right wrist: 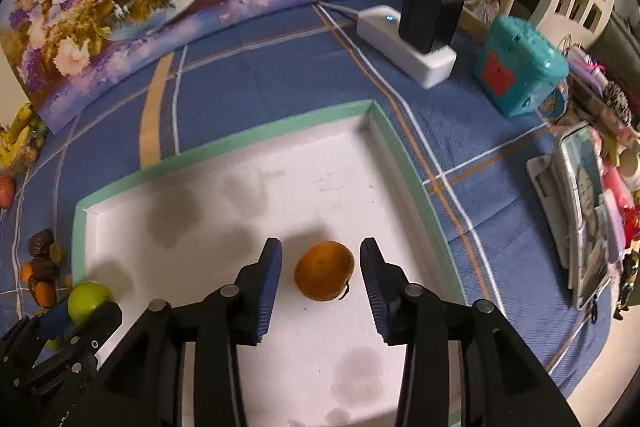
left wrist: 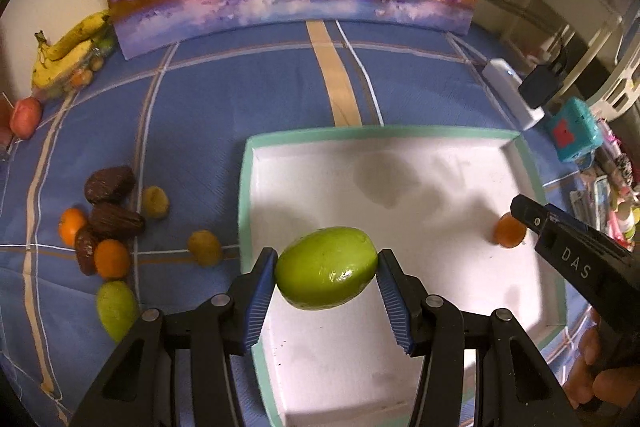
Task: Organize fruits
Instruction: 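Open the right gripper to drop the orange while the left drops the lime in the tray, then move both open grippers back over the fruit cluster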
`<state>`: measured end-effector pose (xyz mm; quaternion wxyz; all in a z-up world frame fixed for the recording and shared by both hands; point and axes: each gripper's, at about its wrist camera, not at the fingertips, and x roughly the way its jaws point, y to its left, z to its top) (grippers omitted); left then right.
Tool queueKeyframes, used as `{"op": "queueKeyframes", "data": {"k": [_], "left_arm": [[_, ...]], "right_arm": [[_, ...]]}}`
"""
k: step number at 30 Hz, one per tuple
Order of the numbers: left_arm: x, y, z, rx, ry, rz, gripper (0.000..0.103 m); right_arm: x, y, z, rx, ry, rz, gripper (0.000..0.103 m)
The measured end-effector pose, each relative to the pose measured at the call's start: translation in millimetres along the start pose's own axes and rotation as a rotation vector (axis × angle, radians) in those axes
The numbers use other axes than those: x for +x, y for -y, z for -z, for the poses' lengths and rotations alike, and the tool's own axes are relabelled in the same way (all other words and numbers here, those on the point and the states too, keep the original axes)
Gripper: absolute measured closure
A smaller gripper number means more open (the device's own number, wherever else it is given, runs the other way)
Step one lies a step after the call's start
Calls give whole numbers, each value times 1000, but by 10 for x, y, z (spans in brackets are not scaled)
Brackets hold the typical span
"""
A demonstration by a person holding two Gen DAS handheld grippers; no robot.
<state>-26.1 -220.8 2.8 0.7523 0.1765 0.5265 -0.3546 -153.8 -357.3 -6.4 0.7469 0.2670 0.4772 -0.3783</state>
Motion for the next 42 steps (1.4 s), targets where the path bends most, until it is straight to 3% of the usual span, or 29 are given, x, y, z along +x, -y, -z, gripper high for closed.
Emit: {"op": "queueKeyframes", "data": {"k": [10, 12, 16, 19, 22, 25, 28, 38, 42], "left_arm": [[-304, -585, -27, -128, 65, -73, 48], [-327, -722, -15, -160, 70, -83, 45], [-317, -959, 10, -225, 59, -79, 44], [-341, -1094, 28, -258, 62, -101, 41], [-361, -1204, 45, -285, 67, -124, 27], [-367, -1314, 66, -306, 67, -149, 25], [-360, -1423, 94, -333, 63, -179, 12], [-368, -1583, 138, -359, 61, -223, 3], [-363, -1607, 148, -355, 62, -282, 0]], "right_arm": [[-291, -77, 19, -27, 59, 4, 60], [-289, -82, 29, -28, 56, 2, 44], [-263, -109, 42, -37, 49, -5, 43], [-246, -141, 51, -44, 49, -3, 34], [-238, -177, 56, -55, 50, -9, 32], [-215, -212, 69, -61, 48, -8, 27], [-198, -254, 84, -71, 44, -17, 25], [-178, -301, 99, -85, 45, -26, 18], [-190, -266, 95, -76, 60, -35, 12]]}}
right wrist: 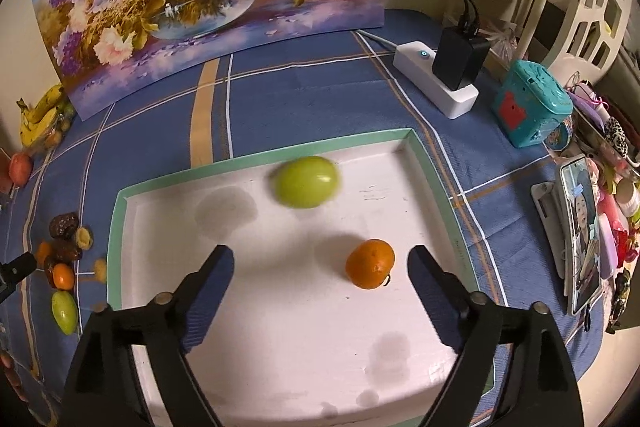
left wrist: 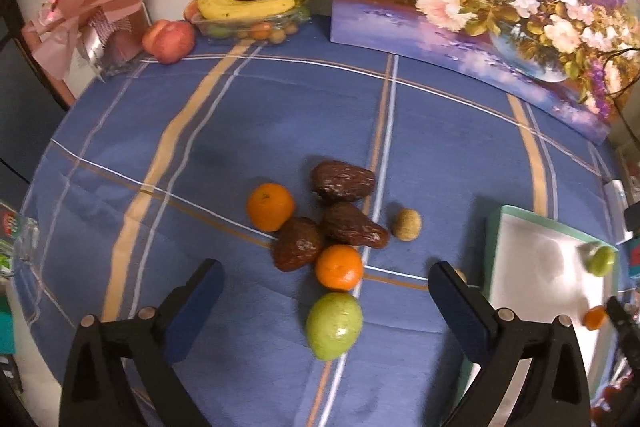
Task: Organize fruits
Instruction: 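Move both open grippers back over the fruit cluster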
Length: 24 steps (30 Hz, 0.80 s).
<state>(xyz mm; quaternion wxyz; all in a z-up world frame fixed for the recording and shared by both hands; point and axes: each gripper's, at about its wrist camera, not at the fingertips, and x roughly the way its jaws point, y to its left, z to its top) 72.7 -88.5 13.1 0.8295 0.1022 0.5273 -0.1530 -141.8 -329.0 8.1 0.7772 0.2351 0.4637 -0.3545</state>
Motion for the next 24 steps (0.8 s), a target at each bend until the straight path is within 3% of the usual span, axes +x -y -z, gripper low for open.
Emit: {"op": "queueKeyframes", "data": {"k": [3, 14, 24], "left_arm": [[1, -27, 1, 2, 4, -16, 0], [-21, -60, -16, 8, 13, -1, 0], [-43, -229, -57, 1, 24, 2, 0]], "right_arm": [[-36, 50, -9, 18, 25, -6, 5], [-172, 270, -64, 92, 100, -34, 5], [-148, -11, -47, -17, 112, -50, 5]]}}
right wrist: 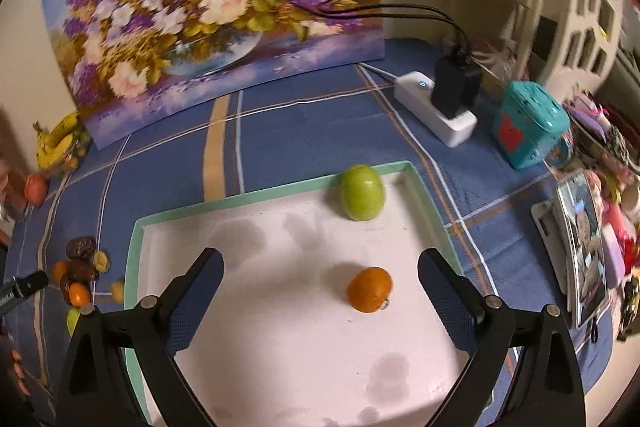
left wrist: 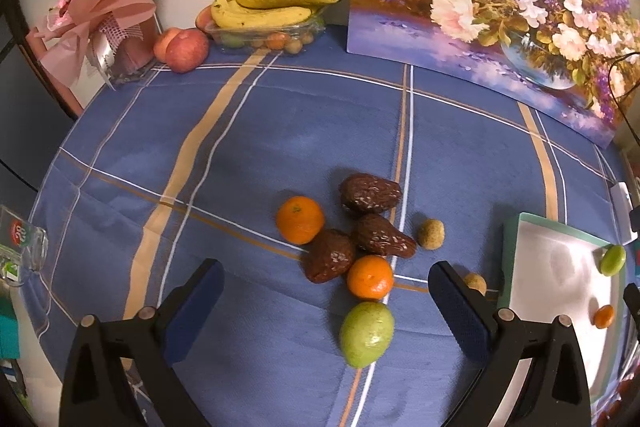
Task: Organize fruits
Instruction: 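Move both open grippers back over the fruit cluster, then grasp an orange with the left gripper while the right grasps a small brown kiwi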
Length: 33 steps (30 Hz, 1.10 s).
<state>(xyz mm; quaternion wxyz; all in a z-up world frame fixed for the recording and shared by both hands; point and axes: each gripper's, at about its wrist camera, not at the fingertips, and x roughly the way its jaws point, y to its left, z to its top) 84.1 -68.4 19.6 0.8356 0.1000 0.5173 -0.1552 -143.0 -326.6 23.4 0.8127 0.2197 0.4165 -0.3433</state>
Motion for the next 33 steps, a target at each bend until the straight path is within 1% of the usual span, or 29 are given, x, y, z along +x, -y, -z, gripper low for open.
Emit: {"op": "queueKeyframes", "data": {"k": [4, 10, 15, 18, 22, 23, 24, 25, 26, 28, 30, 31, 33], "left_arm": [[-44, -194, -47, -25, 22, -7, 0], [-96, -571, -111, -88, 40, -4, 0], [-127, -834, -169, -142, 54, 27, 0], [-103, -905, -217, -157, 52, 59, 0], [-17, -859, -284, -140, 41, 73, 2], [19, -833, -300, -134, 35, 84, 5], [61, -803, -312, -125, 27, 93, 7], [98, -781, -319, -118, 21, 97, 8], [143, -748, -318, -110, 12, 101, 10], [269, -690, -320, -96, -15, 118, 14], [410, -645, -312, -95, -46, 138, 23], [463, -632, -307, -96, -57, 145, 24], [594, -608, -292, -104, -82, 151, 25]], "right_arm": [[9, -204, 0, -38, 12, -59, 5], [-45, -699, -23, -106, 40, -165, 5], [-94, -1149, -7, -182, 51, -224, 5], [-127, -1374, 28, -224, 59, -256, 5], [-148, -1585, 58, -253, 59, -292, 7], [-137, -1644, 60, -264, 54, -298, 11], [-124, -1685, 64, -274, 49, -299, 21], [-100, -1736, 69, -287, 39, -297, 25], [-81, -1774, 82, -296, 33, -297, 29], [-2, -1848, 102, -313, 15, -301, 30], [92, -1925, 132, -329, -11, -301, 44], [147, -1963, 153, -337, -27, -298, 46], [247, -2043, 210, -358, -59, -293, 56]]}}
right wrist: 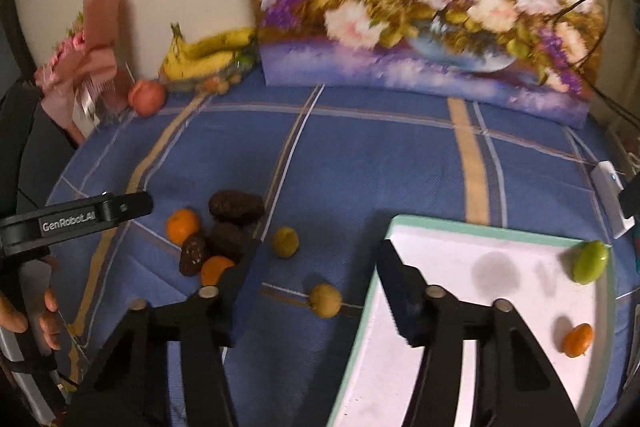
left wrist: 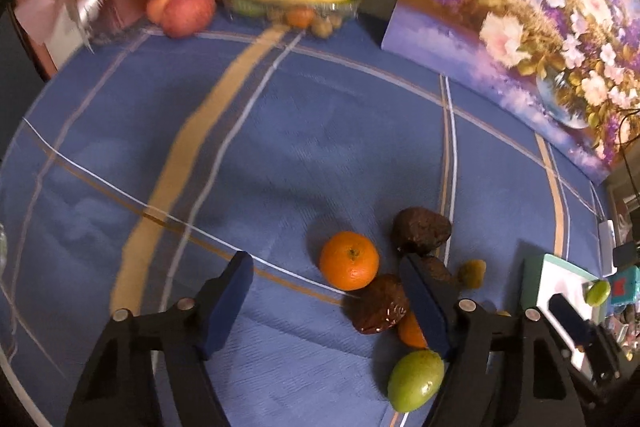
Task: Organize fruits
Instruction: 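Grasp an orange with the left gripper while the right grasps a small brown kiwi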
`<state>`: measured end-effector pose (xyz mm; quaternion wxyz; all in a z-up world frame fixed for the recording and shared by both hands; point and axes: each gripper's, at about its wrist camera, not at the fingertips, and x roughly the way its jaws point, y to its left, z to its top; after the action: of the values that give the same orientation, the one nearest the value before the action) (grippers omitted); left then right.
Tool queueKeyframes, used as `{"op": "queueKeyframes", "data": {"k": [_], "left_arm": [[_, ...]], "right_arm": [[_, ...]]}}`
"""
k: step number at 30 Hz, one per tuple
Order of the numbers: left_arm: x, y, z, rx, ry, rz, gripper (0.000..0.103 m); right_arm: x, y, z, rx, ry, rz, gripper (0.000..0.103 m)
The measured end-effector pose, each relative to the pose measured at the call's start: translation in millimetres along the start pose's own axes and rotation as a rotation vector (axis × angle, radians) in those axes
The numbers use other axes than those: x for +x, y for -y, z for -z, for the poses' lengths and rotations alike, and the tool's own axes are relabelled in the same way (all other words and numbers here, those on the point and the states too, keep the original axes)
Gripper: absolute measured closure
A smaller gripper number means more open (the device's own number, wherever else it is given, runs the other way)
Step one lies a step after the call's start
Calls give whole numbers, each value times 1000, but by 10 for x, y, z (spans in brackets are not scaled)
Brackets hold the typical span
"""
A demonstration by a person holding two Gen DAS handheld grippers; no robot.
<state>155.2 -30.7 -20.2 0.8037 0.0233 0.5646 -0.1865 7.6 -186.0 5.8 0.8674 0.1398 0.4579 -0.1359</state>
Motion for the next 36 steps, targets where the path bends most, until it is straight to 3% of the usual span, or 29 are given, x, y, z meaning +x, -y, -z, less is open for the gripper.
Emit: {"op": "queueKeyframes", "data": {"k": [5, 13, 16, 18, 26, 36], "left_arm": [[204, -23, 2, -28, -40, 17, 35], [339, 15, -15, -39, -61, 61, 45], [362, 58, -18, -34, -67, 72, 52], [376, 84, -25, -26, -72, 89, 63], [265, 43, -54, -44, -53, 54, 65], [-289, 169, -3, -13, 47, 56, 65]], "right_arm": [[293, -60, 78, -29, -78, 28, 68], [488, -51, 111, -52, -122, 64, 74], [540, -46, 126, -56, -139, 63, 78], [557, -36, 137, -58, -142, 72, 80], [468, -58, 128, -73, -126, 53, 81], [45, -35, 63, -58, -40, 34, 81]]}}
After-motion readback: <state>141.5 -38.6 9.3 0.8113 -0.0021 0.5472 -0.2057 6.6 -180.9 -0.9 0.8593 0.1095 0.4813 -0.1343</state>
